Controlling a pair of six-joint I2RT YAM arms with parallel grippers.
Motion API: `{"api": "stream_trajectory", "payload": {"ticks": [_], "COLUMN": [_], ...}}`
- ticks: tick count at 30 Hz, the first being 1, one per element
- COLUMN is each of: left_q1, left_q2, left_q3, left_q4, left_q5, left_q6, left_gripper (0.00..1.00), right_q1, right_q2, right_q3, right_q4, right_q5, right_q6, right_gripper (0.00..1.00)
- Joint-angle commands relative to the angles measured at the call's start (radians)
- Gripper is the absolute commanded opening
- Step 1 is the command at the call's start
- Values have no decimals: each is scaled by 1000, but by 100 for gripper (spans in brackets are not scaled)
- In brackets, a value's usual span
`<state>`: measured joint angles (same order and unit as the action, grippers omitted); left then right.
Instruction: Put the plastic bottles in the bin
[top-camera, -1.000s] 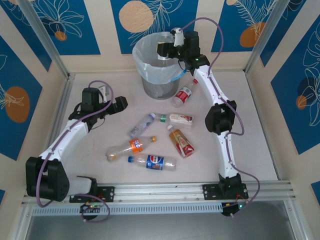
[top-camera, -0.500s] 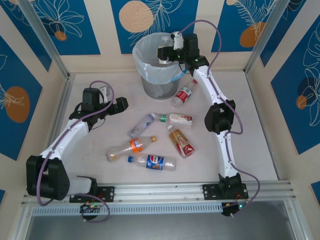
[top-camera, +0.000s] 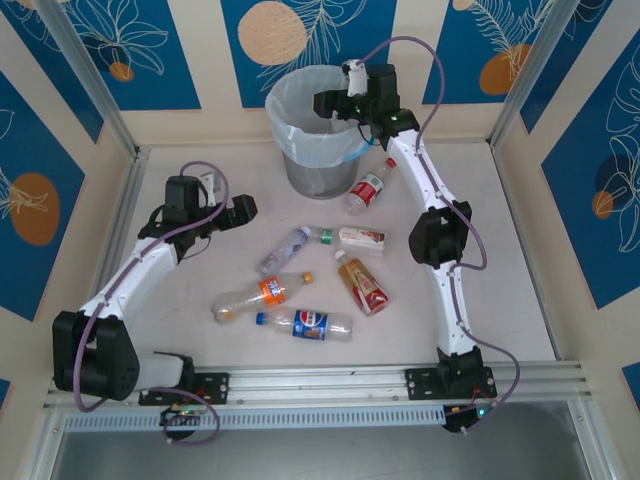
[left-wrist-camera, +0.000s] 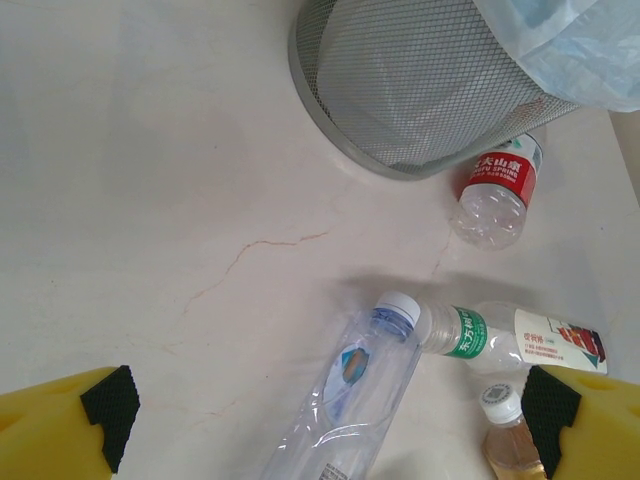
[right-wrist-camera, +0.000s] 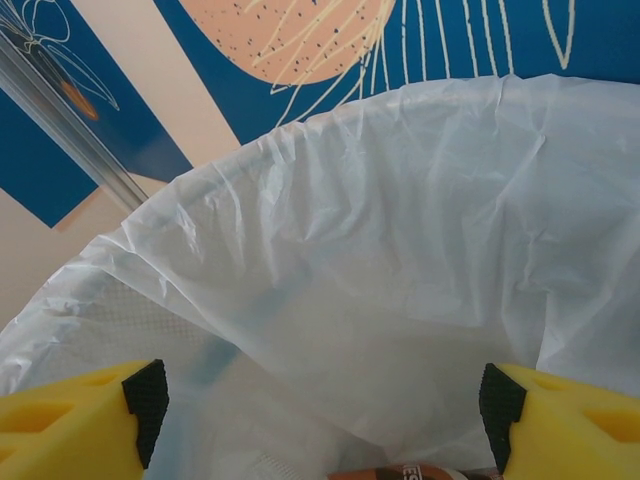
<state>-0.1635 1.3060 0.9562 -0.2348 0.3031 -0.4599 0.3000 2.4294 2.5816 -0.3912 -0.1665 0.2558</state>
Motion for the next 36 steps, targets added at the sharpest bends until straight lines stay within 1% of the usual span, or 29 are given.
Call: {"api": "stream_trajectory", "payload": {"ticks": [1,6,10,14,19,21,24,25,28,30,32,34,36], "left_q1": [10,11,8,-12,-59,-88,-138,-155,-212,-240,-265,-285,-308], "left_q2": [15,35,54,77,53,36,28,27,-16,-74,-140,-167,-161], "left_q3": [-1,9,30,75,53,48,73,81,65,31,-1,7,31], "left_q4": [3,-19,-88,-232,-269,-306,-455,-509,-588,-572,-534,-537,-552], "left_q5": [37,46,40,-59,-99,-140,-264,-290,-346,-337,-306,-299,-301], "left_q6": [37,46,66,94,126,137,87,67,31,45,93,116,119], "left_gripper": [99,99,99,99,99,99,99,100,99,99,100,99,99], "right_q1": [0,0,1,1,-3,-5,-5,-5,-6,-8,-16,-28,-42], "right_q2": [-40,-82,-133,-206,-304,-350,-439,-480,-618,-720,-819,-904,-970], "right_q3": [34,33,16,-43,-132,-177,-297,-352,-580,-757,-919,-1033,-1128], "right_q4": [-13,-38,-65,-68,-73,-83,-96,-93,-27,69,155,186,181], "right_q5": [7,5,-7,-9,3,4,10,9,22,36,42,45,56], "right_q6": [-22,-18,-10,-17,-35,-30,-8,2,31,49,67,90,121], "right_gripper": [84,89,100,99,99,100,99,99,100,100,100,99,99]}}
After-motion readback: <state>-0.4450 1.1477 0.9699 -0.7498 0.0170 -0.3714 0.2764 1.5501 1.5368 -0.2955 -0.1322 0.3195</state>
